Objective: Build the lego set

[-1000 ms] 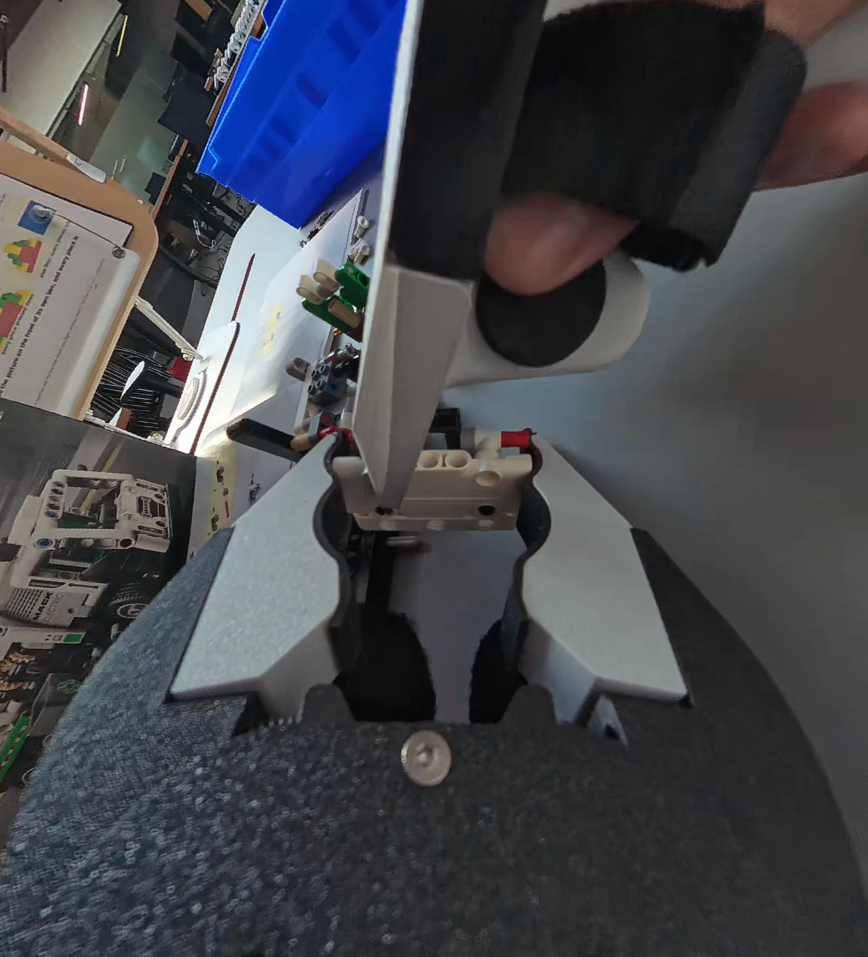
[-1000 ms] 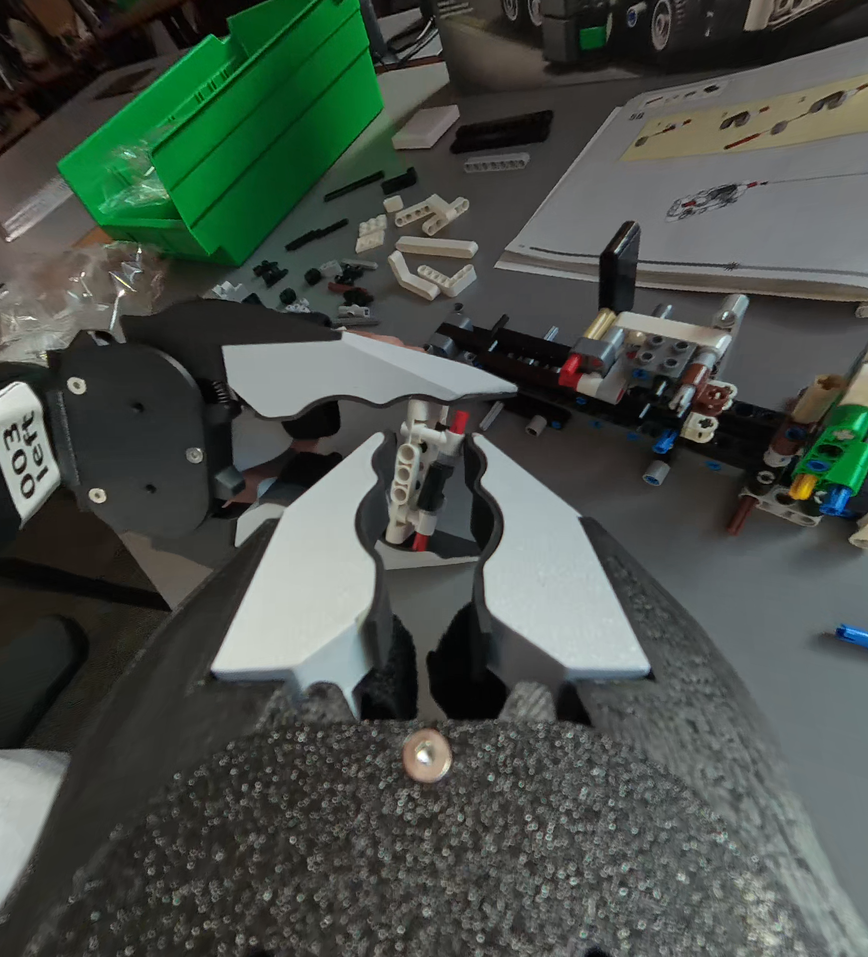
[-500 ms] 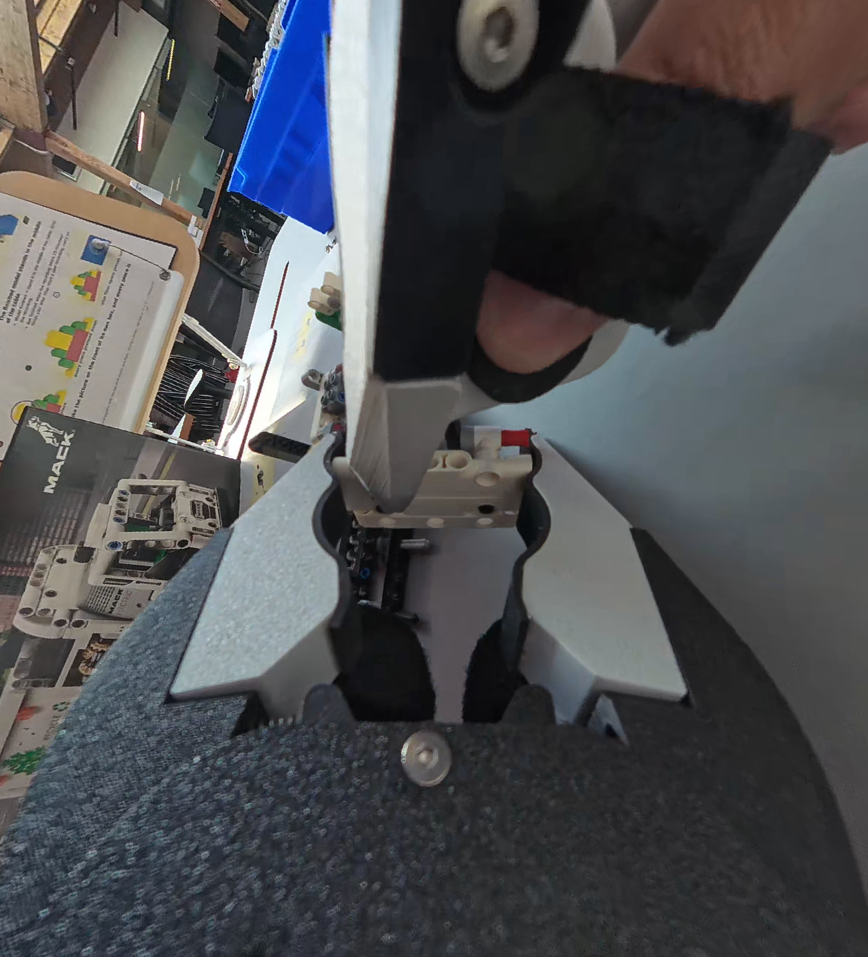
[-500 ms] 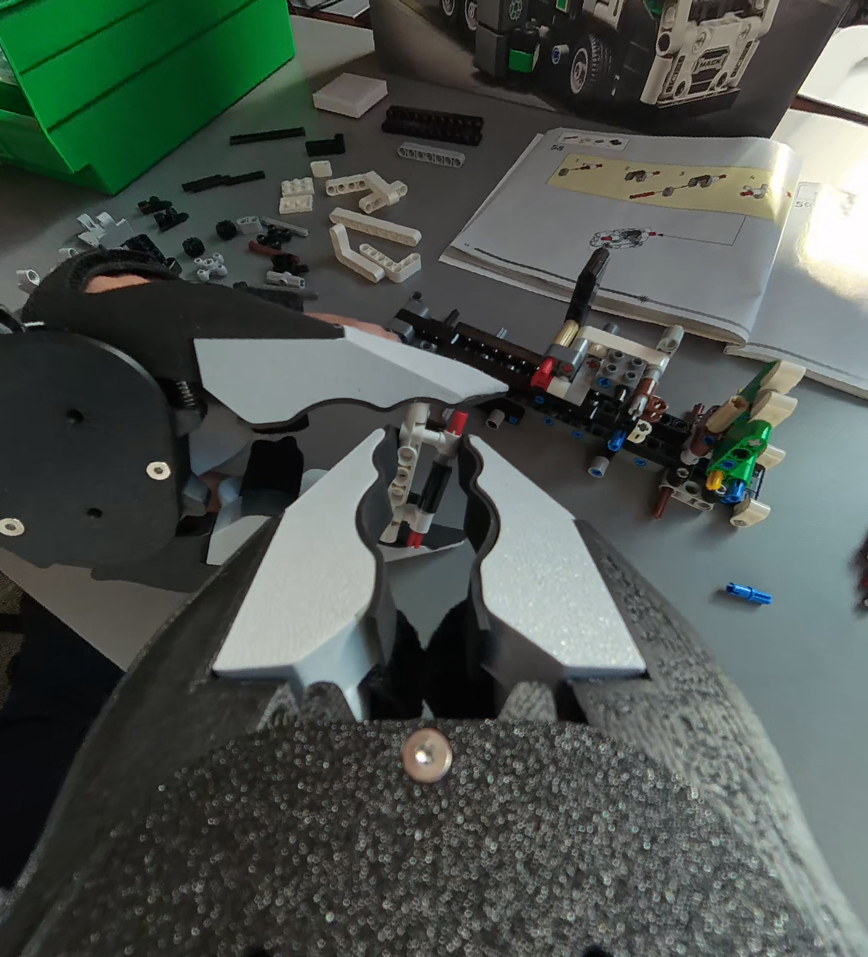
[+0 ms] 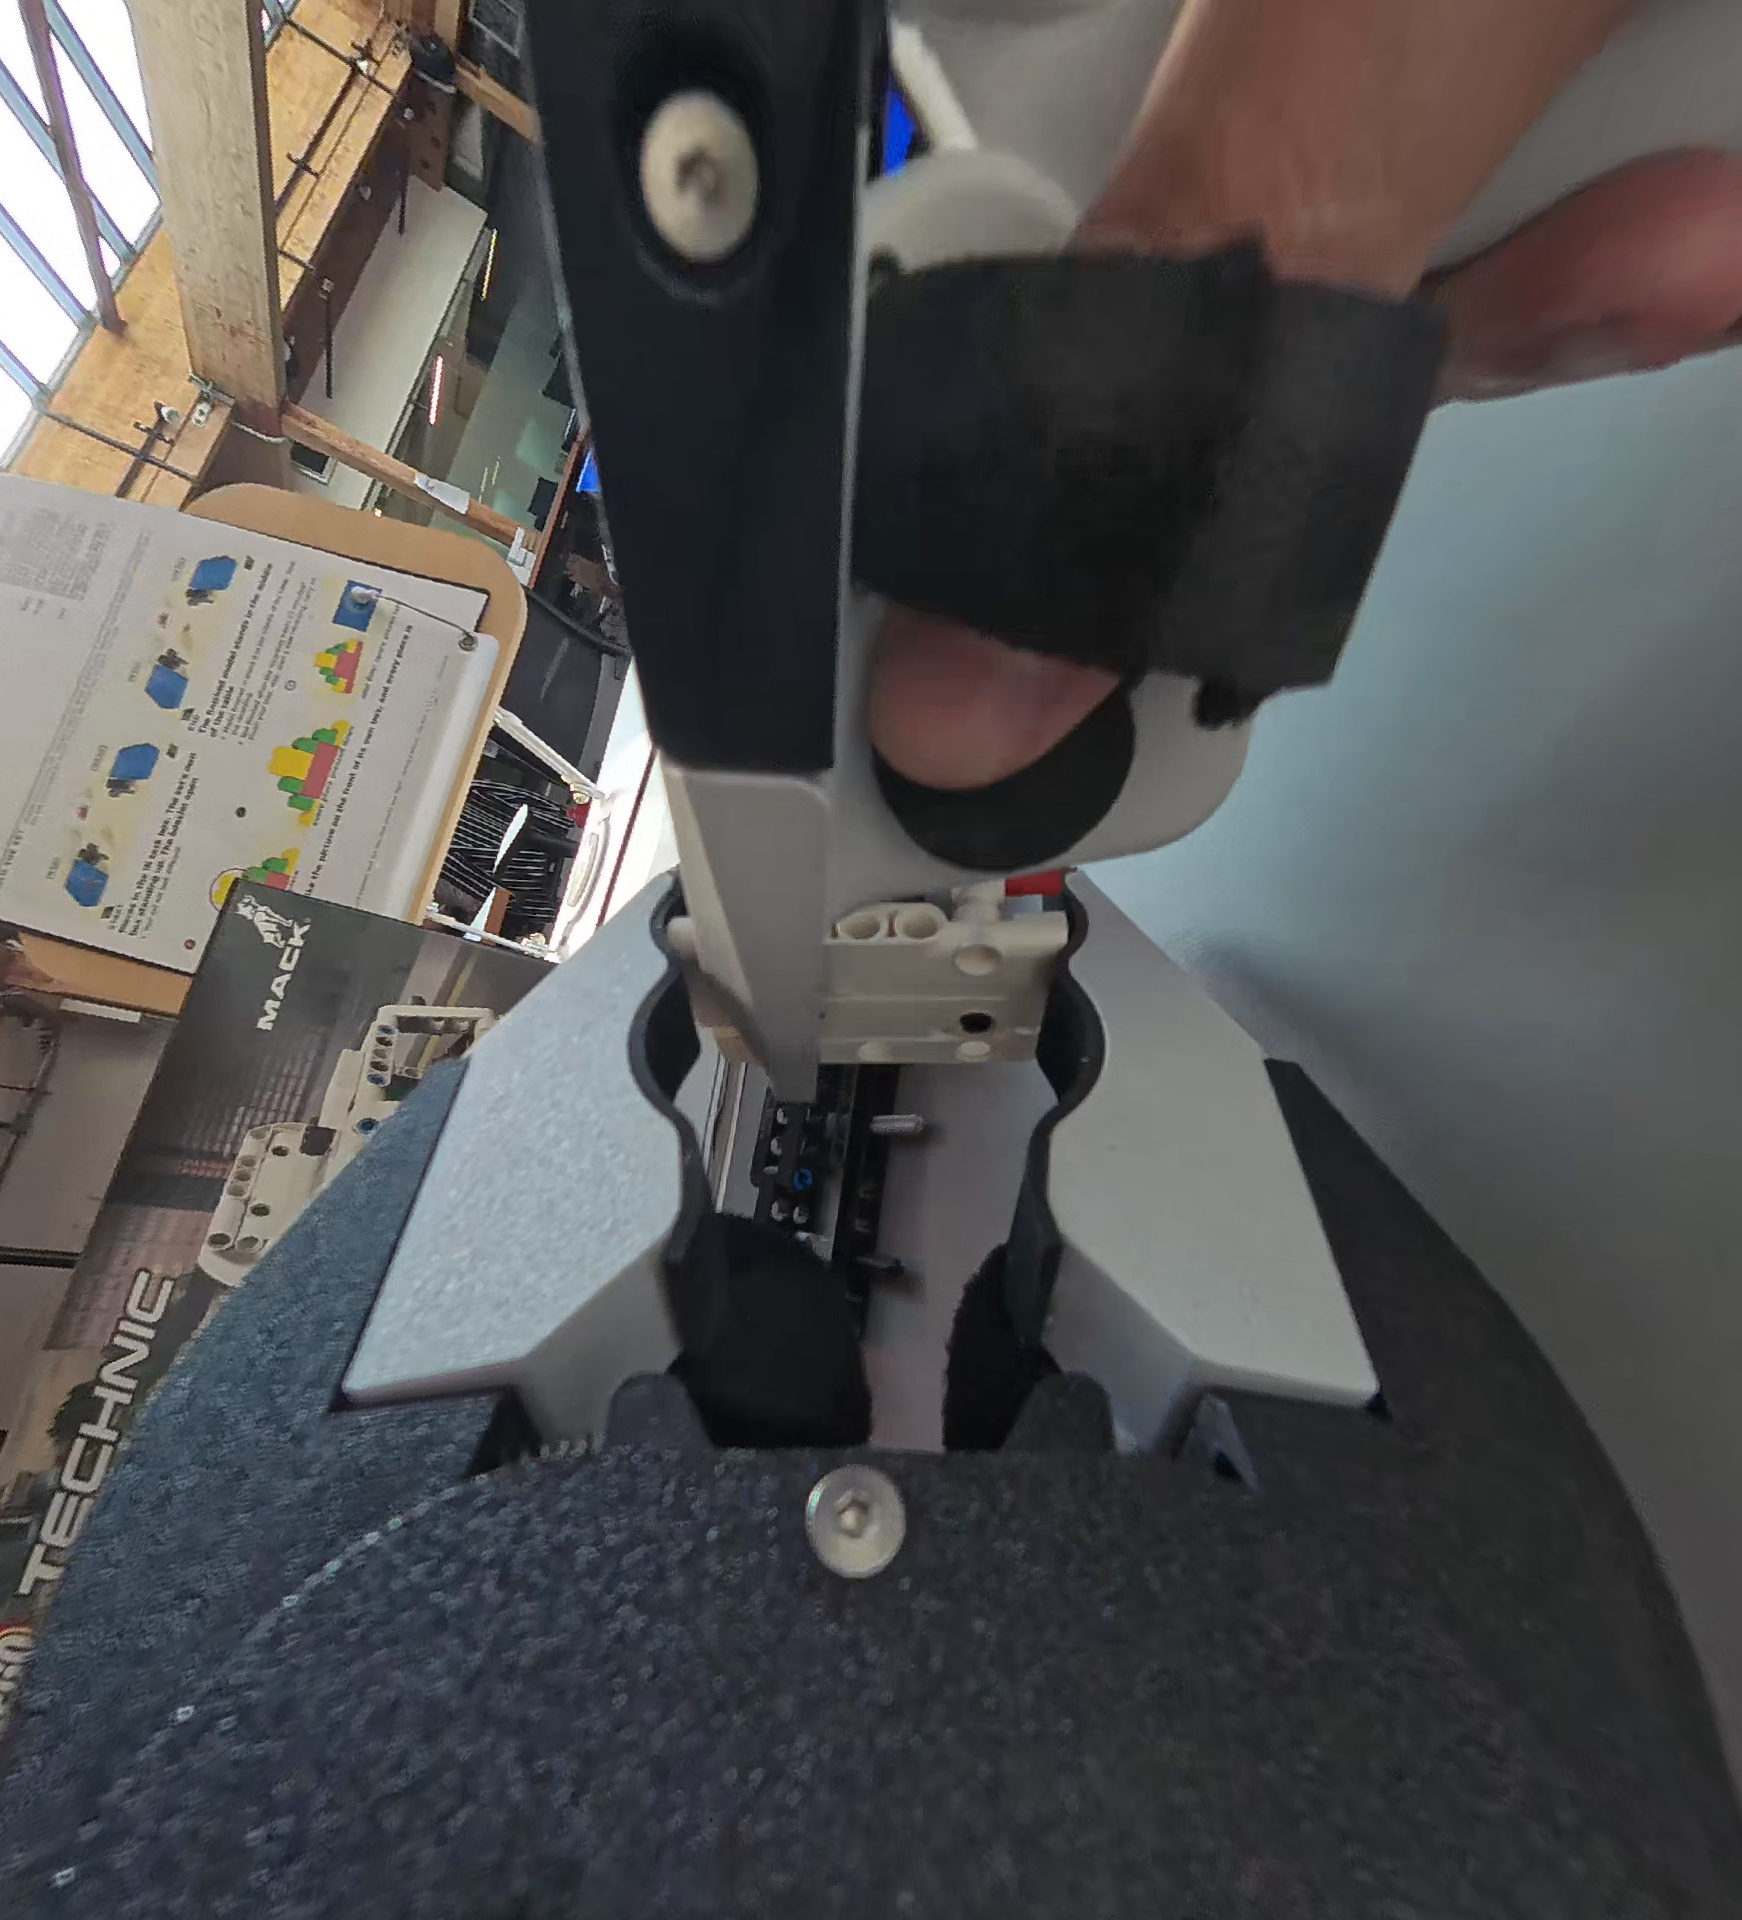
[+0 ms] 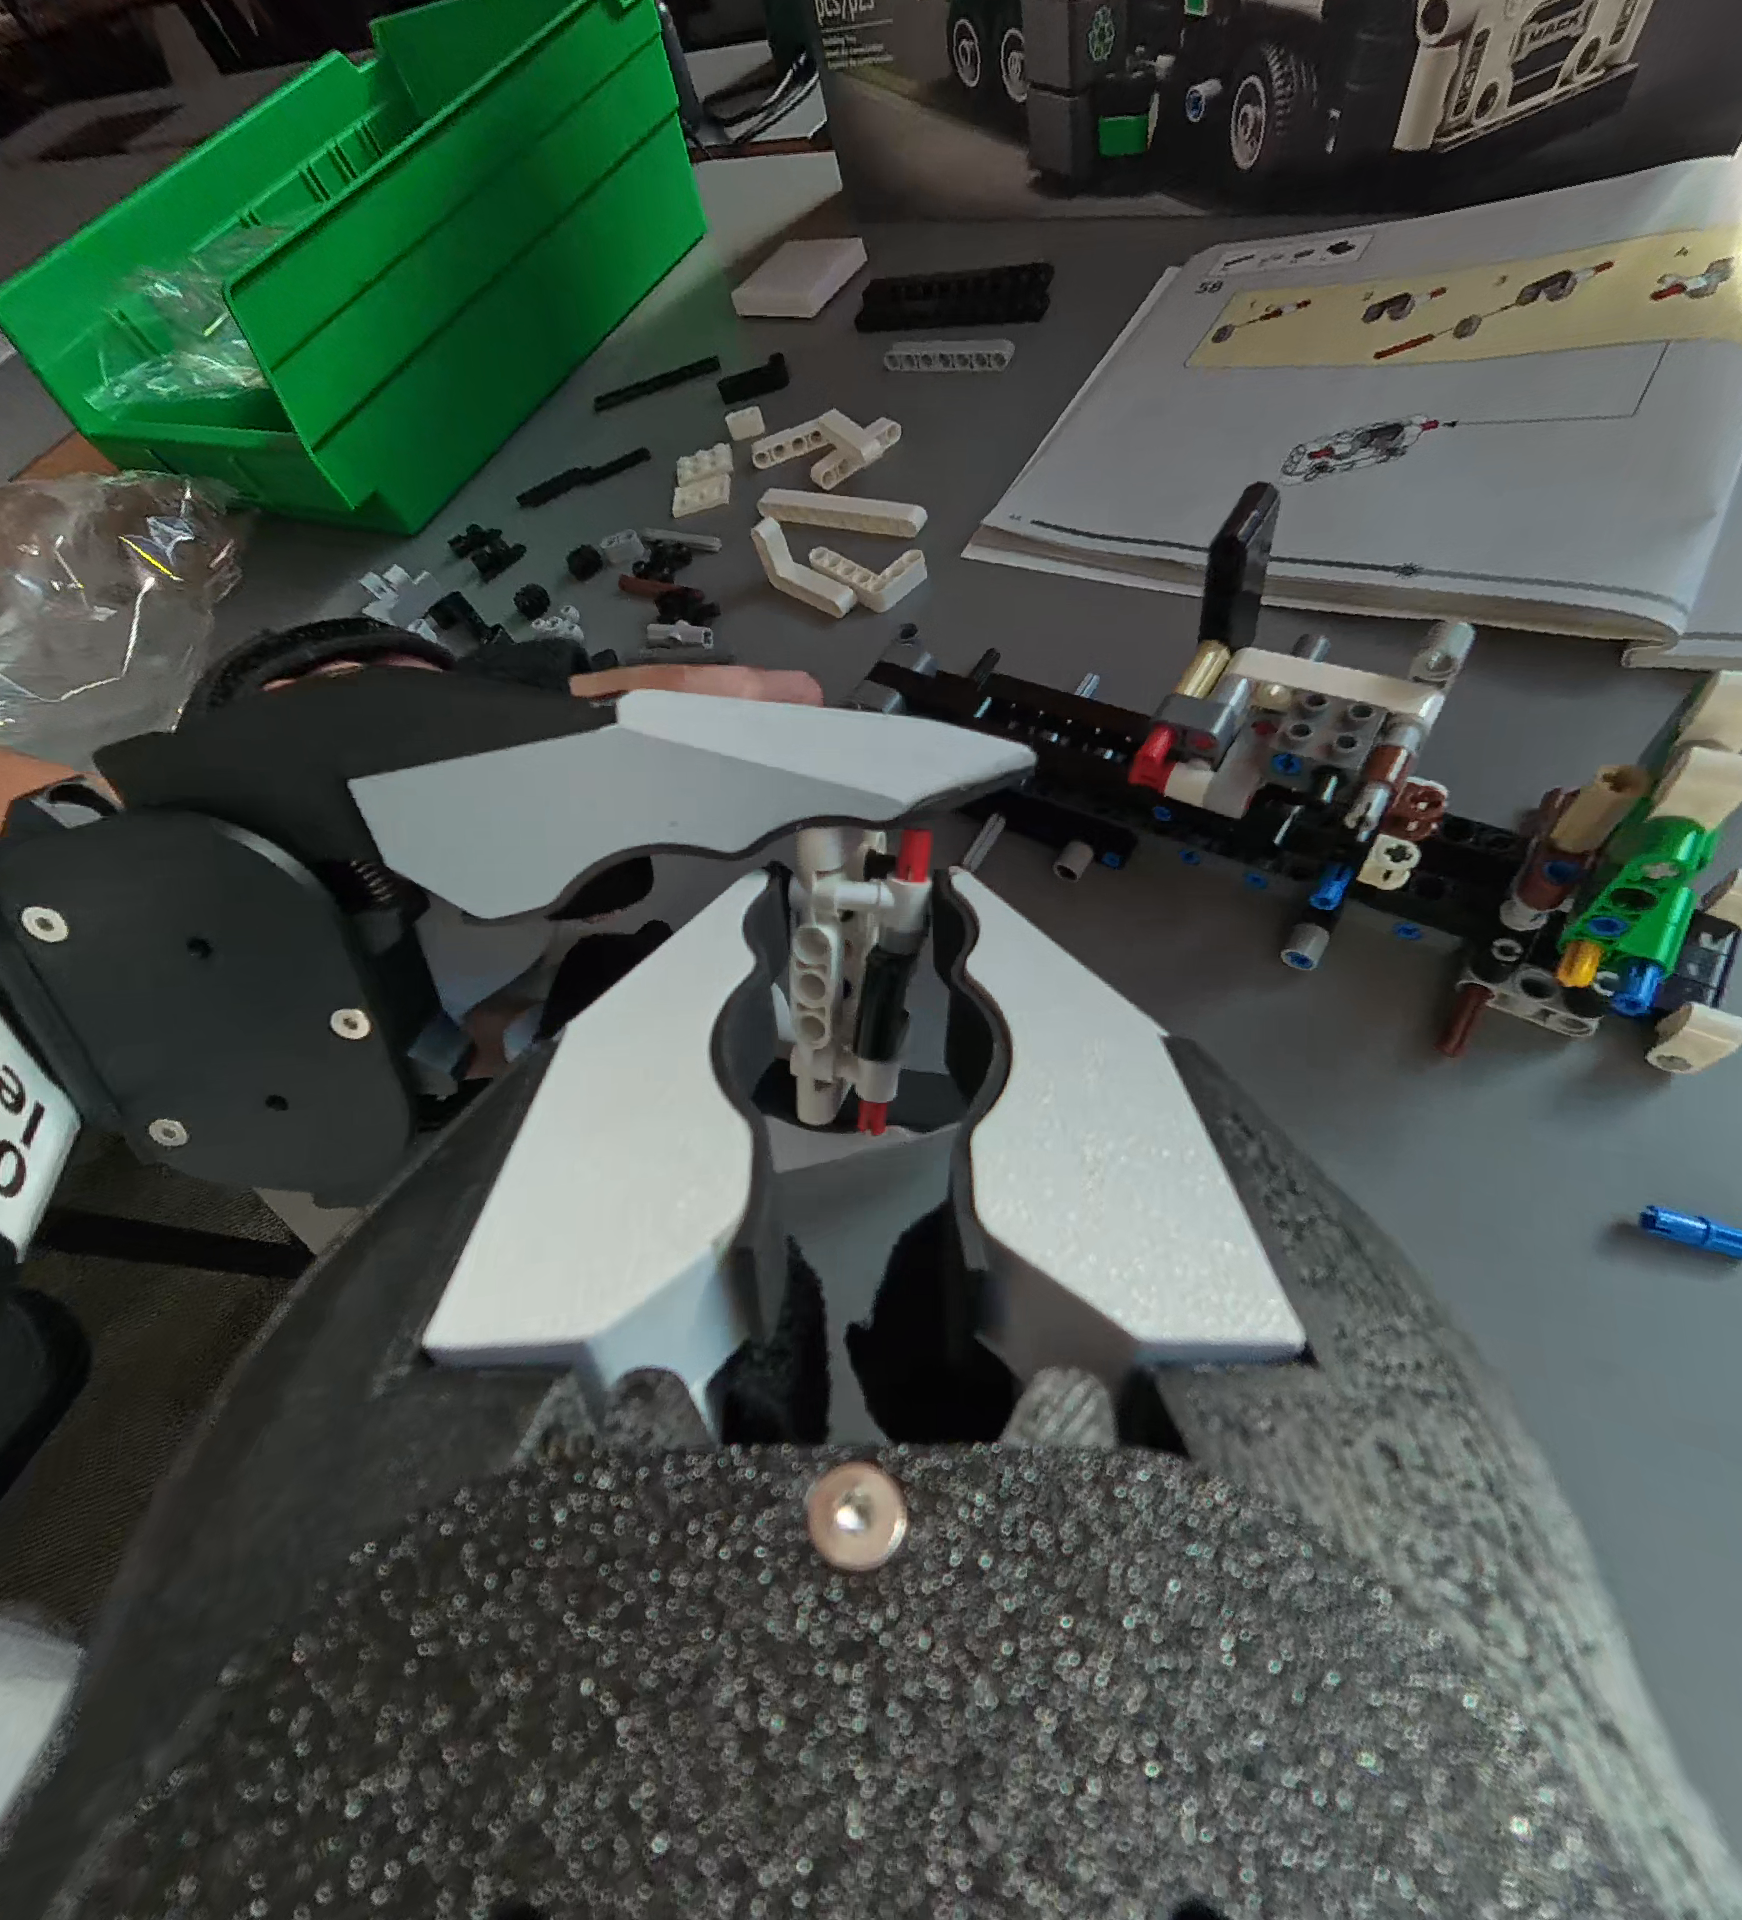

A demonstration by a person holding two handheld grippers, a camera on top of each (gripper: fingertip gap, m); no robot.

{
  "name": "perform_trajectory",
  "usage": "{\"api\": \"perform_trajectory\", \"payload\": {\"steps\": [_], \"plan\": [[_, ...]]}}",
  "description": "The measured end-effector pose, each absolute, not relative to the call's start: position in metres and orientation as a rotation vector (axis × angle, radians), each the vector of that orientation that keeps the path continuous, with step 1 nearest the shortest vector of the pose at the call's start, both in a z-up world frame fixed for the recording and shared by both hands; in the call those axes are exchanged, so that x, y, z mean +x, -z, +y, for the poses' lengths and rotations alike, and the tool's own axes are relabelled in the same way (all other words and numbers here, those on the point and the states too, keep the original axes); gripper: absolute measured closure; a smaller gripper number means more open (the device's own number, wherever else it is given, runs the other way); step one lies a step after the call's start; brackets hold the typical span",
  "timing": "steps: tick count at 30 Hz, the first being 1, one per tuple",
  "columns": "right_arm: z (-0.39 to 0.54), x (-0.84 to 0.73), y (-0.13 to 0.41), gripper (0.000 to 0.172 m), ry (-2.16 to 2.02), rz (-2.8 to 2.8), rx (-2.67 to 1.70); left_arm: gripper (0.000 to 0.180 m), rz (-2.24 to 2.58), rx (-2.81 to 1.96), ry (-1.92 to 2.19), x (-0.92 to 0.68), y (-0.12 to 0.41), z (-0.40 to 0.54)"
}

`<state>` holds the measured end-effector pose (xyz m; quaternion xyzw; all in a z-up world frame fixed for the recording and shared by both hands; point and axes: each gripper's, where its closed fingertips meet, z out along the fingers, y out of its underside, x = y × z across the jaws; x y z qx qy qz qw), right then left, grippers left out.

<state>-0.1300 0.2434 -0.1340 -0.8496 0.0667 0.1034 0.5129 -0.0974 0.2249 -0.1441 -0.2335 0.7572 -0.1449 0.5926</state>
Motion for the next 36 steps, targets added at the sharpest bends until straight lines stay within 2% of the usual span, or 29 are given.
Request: {"api": "perform_trajectory", "payload": {"steps": [1,15,20,22,28,30,36], "plan": [[0.244,-0.131,0.135,0.147,-0.225,0.161,-2.055,0.117,1.764,-0.544,0.334,-0.098,0.145,0.224],[0.241,-0.121,0.142,0.148,0.176,0.011,-2.143,0.117,1.792,-0.593,0.323,-0.097,0.151,0.224],[0.243,-0.120,0.141,0.150,0.165,0.074,-2.134,0.117,1.770,-0.584,0.261,-0.095,0.150,0.227],[0.245,-0.124,0.140,0.150,0.017,0.111,-2.106,0.116,1.761,-0.556,0.263,-0.097,0.148,0.227],[0.224,-0.148,0.099,0.146,-0.842,0.050,-1.801,0.117,1.650,-0.485,0.534,-0.109,0.111,0.216],[0.215,-0.143,0.091,0.151,-1.032,0.044,-1.716,0.117,1.652,-0.521,0.589,-0.109,0.109,0.220],[0.218,-0.139,0.083,0.147,-1.430,0.075,-1.579,0.117,1.650,-0.466,0.681,-0.114,0.104,0.207]]}}
